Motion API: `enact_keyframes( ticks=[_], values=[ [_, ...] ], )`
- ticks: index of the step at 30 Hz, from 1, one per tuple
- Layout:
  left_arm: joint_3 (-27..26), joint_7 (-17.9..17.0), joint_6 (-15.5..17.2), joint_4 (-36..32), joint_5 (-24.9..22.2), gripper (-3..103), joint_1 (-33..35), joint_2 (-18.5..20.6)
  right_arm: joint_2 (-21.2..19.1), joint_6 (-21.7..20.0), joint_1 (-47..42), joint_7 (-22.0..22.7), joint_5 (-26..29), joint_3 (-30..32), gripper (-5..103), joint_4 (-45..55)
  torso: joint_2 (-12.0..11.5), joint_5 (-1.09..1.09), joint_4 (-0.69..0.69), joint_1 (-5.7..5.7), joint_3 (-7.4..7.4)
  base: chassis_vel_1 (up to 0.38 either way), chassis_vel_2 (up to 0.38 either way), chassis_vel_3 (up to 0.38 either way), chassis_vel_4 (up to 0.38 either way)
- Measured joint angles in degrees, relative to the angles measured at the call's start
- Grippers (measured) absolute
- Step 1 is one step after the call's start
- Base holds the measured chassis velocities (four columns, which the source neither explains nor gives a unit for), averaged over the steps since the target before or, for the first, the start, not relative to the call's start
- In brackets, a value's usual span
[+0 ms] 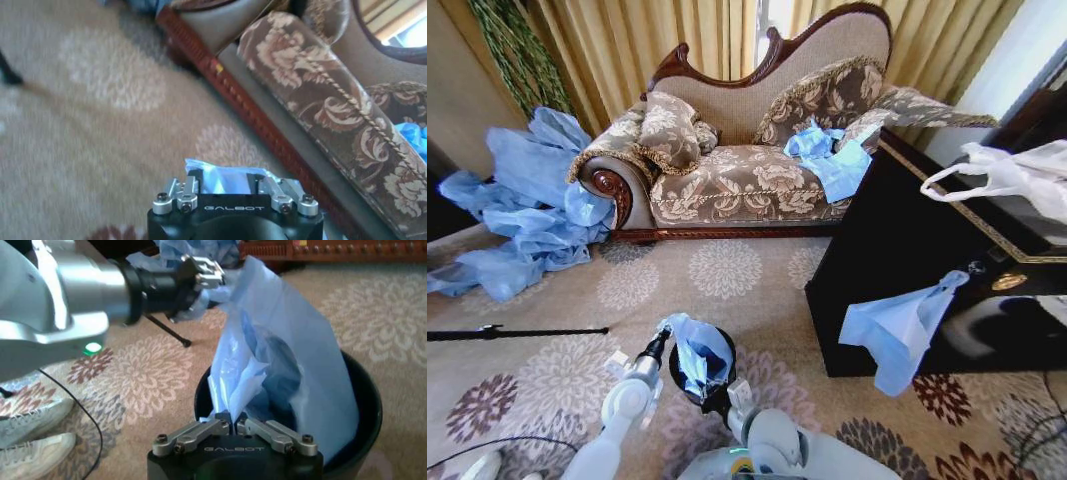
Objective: Place a garbage bag over the trash bin.
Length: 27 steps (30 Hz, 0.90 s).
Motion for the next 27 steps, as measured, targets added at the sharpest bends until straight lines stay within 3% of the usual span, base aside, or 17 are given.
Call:
enact_keyframes(
  ticks=[2,5,7,8,9,11,13,15,16,18,19,20,22,24,25,26,27],
  values=[
    [-0.6,-0.2,0.7,-1.2,0.9,45,0.7,0.4,0.0,0.1,0.2,-0.2,-0.4,-0.1,0,-0.1,0.0,0.00,0.00,0.00,0.00,0.000,0.000,0.000,0.000],
    [-1.4,-3.4,6.0,-6.5,4.6,62,3.1,2.0,0.0,0.3,0.5,-0.7,-0.9,-0.2,0,-0.9,0.0,0.00,-0.01,0.00,0.00,0.000,0.000,0.000,0.000],
    [-1.3,-4.1,7.3,-7.6,6.2,67,3.7,2.4,0.1,0.3,0.5,-0.7,-0.9,-0.2,0,-1.1,0.0,0.00,0.00,0.00,0.00,0.000,0.000,0.000,0.000],
    [-1.1,-4.5,8.5,-8.8,9.0,67,4.5,2.8,0.2,0.4,0.5,-0.8,-0.9,-0.2,0,-1.2,0.0,0.02,0.00,0.00,0.00,0.000,0.000,0.000,0.000],
    [-0.3,-4.5,9.6,-9.8,14.5,77,5.5,3.4,0.5,0.5,0.7,-0.8,-0.8,-0.3,0,-1.4,0.0,0.02,0.01,0.00,0.00,0.000,0.000,0.000,0.000],
    [0.3,-2.3,10.3,-9.9,22.8,83,6.6,4.0,0.7,0.6,0.9,-0.8,-0.7,-0.5,0,-1.8,0.0,-0.01,0.00,0.00,0.00,0.000,0.000,0.000,0.000],
    [0.2,-0.8,10.4,-9.6,25.5,88,6.9,4.1,0.8,0.7,1.0,-0.8,-0.7,-0.6,0,-1.9,0.0,0.00,0.00,0.00,0.00,0.000,0.000,0.000,0.000],
    [-0.5,4.8,10.0,-8.6,32.5,98,8.3,4.7,0.7,0.9,1.1,-0.9,-0.6,-0.5,0,-2.4,0.0,-0.01,-0.01,0.00,0.00,0.000,0.000,0.000,0.000],
    [-0.5,4.8,10.0,-8.6,32.5,98,8.3,4.7,0.7,0.9,1.1,-0.9,-0.6,-0.5,0,-2.4,0.0,-0.01,-0.01,0.00,0.00,0.000,0.000,0.000,0.000],
    [-3.0,15.5,7.1,-6.9,40.5,100,9.7,6.1,0.4,1.2,1.0,-1.3,-0.8,-0.1,0,-2.7,0.0,-0.01,0.01,0.00,0.00,0.000,0.000,0.000,0.000],
    [-3.8,18.4,6.0,-6.3,43.2,100,9.8,6.9,0.3,1.3,0.8,-1.5,-0.8,0.0,0,-2.8,0.0,0.00,0.01,0.00,0.00,0.000,0.000,0.000,0.000],
    [-3.8,18.4,6.0,-6.3,43.2,100,9.8,6.9,0.3,1.3,0.8,-1.5,-0.8,0.0,0,-2.8,0.0,0.00,0.01,0.00,0.00,0.000,0.000,0.000,0.000],
    [-6.6,27.9,2.2,-4.6,50.6,100,9.7,9.5,0.2,1.4,0.5,-1.6,-1.1,0.0,0,-2.8,0.0,-0.01,0.00,0.00,0.00,0.000,0.000,0.000,0.000],
    [-7.4,30.9,1.0,-4.1,52.7,100,9.4,10.4,0.2,1.5,0.4,-1.6,-1.2,0.1,0,-2.8,0.0,0.00,0.01,0.00,0.00,0.000,0.000,0.000,0.000],
    [-8.1,34.1,-0.3,-3.7,54.5,100,9.0,11.5,0.3,1.6,0.3,-1.6,-1.3,0.1,0,-2.8,0.0,-0.01,0.01,0.00,0.00,0.000,0.000,0.000,0.000],
    [-9.6,41.5,-2.2,-3.1,56.6,100,8.1,13.6,0.4,1.7,0.2,-1.7,-1.4,0.1,0,-2.9,0.0,-0.01,-0.02,0.00,0.00,0.000,0.000,0.000,0.000],
    [-10.6,46.0,-3.2,-2.9,57.5,100,7.5,15.2,0.5,1.8,0.1,-1.7,-1.6,0.2,0,-3.0,0.0,-0.01,-0.01,0.00,0.00,0.000,0.000,0.000,0.000]
  ],
)
